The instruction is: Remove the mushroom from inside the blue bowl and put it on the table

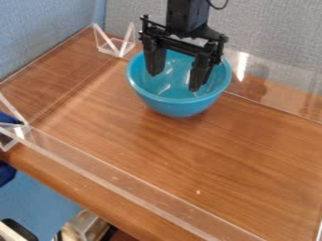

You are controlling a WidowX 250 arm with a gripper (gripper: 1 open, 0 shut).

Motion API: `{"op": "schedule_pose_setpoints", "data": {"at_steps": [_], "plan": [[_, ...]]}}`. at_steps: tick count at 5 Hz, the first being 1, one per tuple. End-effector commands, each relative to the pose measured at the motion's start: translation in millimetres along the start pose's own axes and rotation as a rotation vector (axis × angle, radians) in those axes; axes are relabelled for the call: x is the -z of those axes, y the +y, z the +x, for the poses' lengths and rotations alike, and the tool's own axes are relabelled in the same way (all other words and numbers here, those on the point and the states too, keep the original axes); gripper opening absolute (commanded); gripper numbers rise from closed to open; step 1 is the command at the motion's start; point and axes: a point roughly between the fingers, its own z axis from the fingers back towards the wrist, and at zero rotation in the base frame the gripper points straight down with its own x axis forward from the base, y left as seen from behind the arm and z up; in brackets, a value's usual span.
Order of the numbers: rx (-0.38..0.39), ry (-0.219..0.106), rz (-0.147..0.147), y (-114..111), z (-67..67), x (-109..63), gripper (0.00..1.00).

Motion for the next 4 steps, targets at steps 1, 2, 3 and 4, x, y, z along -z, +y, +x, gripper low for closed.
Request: {"op": "schedule_pose_setpoints", "data": {"at_steps": [1, 2, 3, 4], "plan": [[0.006, 0.003, 0.008, 5.4, 5.3, 4.7, 1.00], [0.018, -0.008, 0.026, 17.4, 18.8, 8.6, 1.00], [0.017, -0.006, 0.033, 21.0, 25.7, 14.0, 1.00], [0.018, -0.003, 0.036, 23.0, 31.2, 19.9, 1.00]]}}
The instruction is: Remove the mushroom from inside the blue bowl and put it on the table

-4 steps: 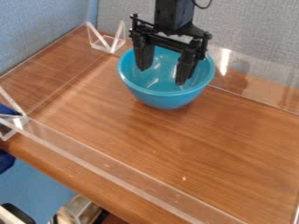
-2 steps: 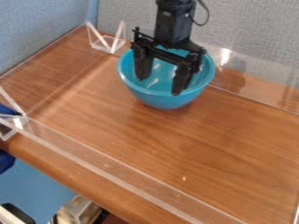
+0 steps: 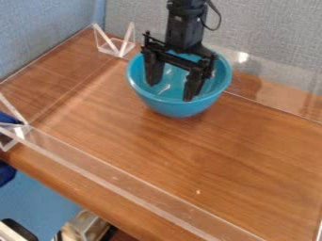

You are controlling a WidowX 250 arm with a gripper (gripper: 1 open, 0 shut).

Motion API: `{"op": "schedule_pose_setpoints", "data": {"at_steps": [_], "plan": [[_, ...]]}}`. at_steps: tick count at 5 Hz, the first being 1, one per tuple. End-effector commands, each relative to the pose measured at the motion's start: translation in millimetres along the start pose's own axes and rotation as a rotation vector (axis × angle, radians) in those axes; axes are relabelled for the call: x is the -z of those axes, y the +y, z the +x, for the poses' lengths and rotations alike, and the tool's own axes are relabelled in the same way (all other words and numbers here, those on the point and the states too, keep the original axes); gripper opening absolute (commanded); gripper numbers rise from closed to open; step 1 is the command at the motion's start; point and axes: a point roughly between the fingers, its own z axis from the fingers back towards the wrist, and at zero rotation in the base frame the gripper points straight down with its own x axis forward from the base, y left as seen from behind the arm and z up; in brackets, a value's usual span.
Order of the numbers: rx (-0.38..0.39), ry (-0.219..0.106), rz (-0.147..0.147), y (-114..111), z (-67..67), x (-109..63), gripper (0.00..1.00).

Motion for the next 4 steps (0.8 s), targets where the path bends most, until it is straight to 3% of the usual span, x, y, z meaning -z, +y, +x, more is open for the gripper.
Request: {"op": "schedule_pose_setpoints", "data": {"at_steps": [1, 3, 4], "plan": [[-0.006, -0.059, 0.006, 6.9, 8.8, -13.0, 0.00], [-0.006, -0.076, 0.001, 5.9, 7.8, -20.8, 0.00], [-0.001, -0.115, 0.003, 3.3, 4.3, -42.5, 0.00]]}}
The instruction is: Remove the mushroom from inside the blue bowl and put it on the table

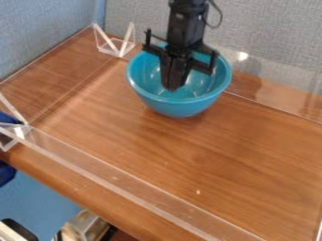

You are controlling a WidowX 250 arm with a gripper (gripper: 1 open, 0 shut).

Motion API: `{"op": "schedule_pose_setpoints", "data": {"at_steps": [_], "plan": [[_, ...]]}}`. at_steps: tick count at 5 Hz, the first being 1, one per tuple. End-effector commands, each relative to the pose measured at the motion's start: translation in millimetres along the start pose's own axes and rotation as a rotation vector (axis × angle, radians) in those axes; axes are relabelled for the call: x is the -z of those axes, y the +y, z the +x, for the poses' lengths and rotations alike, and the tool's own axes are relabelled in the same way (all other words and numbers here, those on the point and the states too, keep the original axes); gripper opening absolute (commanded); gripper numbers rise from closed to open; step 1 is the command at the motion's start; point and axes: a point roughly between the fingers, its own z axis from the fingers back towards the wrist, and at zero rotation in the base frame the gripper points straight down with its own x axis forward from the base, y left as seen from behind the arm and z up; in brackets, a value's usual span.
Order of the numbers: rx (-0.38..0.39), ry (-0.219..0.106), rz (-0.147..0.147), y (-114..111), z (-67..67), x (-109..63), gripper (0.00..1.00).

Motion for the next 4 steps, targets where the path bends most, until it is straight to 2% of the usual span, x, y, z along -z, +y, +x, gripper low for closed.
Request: {"op": "schedule_pose_setpoints", "data": {"at_steps": [1, 2, 3, 4], "plan": [[0.014, -0.150, 0.008, -5.0, -0.8, -62.2, 0.00], [0.047, -0.208, 0.009, -24.5, -3.9, -77.0, 0.00], [0.137, -0.195, -0.003, -58.4, 1.8, -67.8, 0.00], [0.207, -0.162, -0.019, -89.9, 4.5, -49.6, 0.00]]}}
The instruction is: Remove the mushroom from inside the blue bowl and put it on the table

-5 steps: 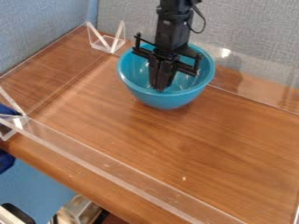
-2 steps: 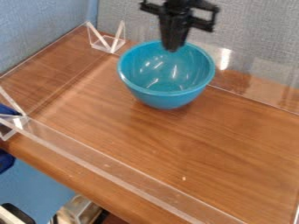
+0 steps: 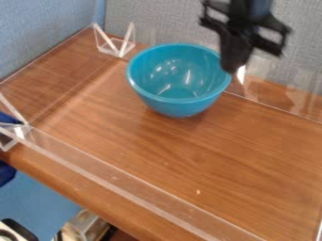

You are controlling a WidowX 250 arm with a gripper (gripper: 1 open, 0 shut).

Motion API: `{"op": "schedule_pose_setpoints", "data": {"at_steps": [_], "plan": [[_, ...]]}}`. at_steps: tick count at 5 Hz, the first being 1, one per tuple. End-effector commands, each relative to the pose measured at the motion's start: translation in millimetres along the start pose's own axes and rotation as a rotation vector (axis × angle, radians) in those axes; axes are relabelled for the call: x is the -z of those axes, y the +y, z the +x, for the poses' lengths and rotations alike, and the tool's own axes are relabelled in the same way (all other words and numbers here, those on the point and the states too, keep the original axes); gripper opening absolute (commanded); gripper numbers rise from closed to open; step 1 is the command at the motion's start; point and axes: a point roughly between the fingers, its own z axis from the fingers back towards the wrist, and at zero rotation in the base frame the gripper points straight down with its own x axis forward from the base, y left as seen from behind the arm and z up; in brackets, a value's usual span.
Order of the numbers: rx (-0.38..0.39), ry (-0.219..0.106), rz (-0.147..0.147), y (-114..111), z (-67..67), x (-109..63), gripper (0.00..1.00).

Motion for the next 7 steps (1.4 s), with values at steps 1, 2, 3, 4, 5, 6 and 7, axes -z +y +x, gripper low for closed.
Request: {"op": "schedule_pose_setpoints", "data": {"at_steps": [1, 2, 3, 4, 5, 6, 7], "plan": [[0.045, -0.017, -0.013, -10.0, 6.3, 10.4, 0.00], [-0.009, -0.036, -0.031, 2.8, 0.3, 12.1, 0.00], [-0.040, -0.050, -0.027, 15.3, -0.8, 4.0, 0.00], [-0.033, -0.060, -0.023, 24.0, 6.0, 6.5, 0.00], [0.002, -0.068, -0.023, 25.8, 11.8, 12.2, 0.00], [0.058, -0.078, -0.031, 24.9, 14.9, 14.3, 0.00], [0.097, -0.085, -0.039, 21.9, 17.1, 17.7, 0.00]]}}
